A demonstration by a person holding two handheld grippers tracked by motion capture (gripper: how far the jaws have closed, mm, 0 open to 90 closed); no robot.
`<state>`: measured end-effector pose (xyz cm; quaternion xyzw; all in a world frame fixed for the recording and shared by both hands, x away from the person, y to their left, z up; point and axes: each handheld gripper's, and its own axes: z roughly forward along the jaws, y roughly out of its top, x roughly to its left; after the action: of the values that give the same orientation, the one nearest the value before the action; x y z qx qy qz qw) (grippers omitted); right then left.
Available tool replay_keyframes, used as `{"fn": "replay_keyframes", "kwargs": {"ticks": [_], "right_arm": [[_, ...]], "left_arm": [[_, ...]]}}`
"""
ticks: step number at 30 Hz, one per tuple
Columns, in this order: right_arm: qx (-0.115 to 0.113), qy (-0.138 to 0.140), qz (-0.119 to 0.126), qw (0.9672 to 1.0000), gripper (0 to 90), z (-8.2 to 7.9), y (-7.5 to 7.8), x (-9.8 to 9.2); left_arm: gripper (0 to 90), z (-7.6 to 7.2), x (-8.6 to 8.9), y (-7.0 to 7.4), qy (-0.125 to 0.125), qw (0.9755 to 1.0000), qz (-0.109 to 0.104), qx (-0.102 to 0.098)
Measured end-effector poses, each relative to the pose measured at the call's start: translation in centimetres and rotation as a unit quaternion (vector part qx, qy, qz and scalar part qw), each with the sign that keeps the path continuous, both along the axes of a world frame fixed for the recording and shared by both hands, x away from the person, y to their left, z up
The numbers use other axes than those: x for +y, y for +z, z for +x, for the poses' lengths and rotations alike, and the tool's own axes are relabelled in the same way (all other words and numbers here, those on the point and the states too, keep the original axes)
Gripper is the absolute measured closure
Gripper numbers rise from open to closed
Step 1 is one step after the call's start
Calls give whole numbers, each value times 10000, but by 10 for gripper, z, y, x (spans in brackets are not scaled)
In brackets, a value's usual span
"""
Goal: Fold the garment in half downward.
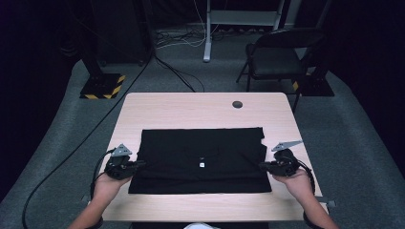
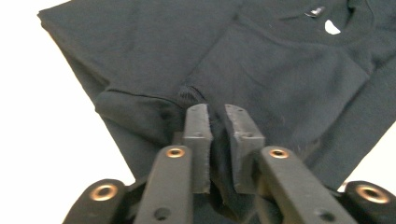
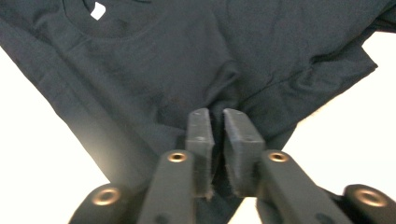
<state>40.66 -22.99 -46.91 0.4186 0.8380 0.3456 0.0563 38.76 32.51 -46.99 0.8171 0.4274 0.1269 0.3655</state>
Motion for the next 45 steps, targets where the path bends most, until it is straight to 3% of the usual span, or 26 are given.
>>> {"fn": "replay_keyframes", "kwargs": {"ticks": [4, 9, 11, 12, 15, 16, 18, 21, 27, 30, 33, 40, 45], "right_arm": [[-98, -149, 91, 9998, 665, 4, 7, 0], [-8, -306, -29, 9995, 585, 17, 1, 5], [53, -323, -5, 9995, 580, 20, -2, 7], [200, -346, 61, 9992, 594, 25, -8, 9], [331, -276, 104, 9990, 650, 28, -14, 11], [383, -237, 132, 9989, 696, 29, -16, 12], [260, -127, 191, 9994, 834, 26, -16, 14], [102, -49, 134, 9998, 863, 23, -11, 16], [-197, 115, 86, 9997, 872, 8, 1, 18], [-288, 119, 123, 9994, 872, 2, 8, 15], [-412, 130, 192, 9989, 873, -7, 15, 9], [-471, 205, 187, 9985, 873, -24, 19, 7], [-700, 137, 371, 9968, 873, -34, 31, 0]], "left_arm": [[625, 6, 4, 0, 243, 9996, -109, 135], [573, 19, -1, -10, 256, 9986, -88, 449], [567, 21, -3, -13, 237, 9982, -105, 549], [570, 24, -5, -20, 175, 9970, -163, 742], [591, 26, -5, -25, 111, 9962, -198, 838], [632, 26, -4, -26, 52, 9964, -201, 819], [800, 25, -3, -25, 34, 9974, -237, 682], [866, 21, -5, -20, -31, 9988, -212, 447], [879, 9, -9, -9, -141, 9999, 23, 83], [879, 1, -6, 1, -124, 9999, -74, -64], [879, -6, -4, 6, -175, 9997, -81, -121], [879, -25, -1, 13, -287, 9995, -46, -131], [879, -35, 4, 20, -247, 9993, -146, -259]]}}
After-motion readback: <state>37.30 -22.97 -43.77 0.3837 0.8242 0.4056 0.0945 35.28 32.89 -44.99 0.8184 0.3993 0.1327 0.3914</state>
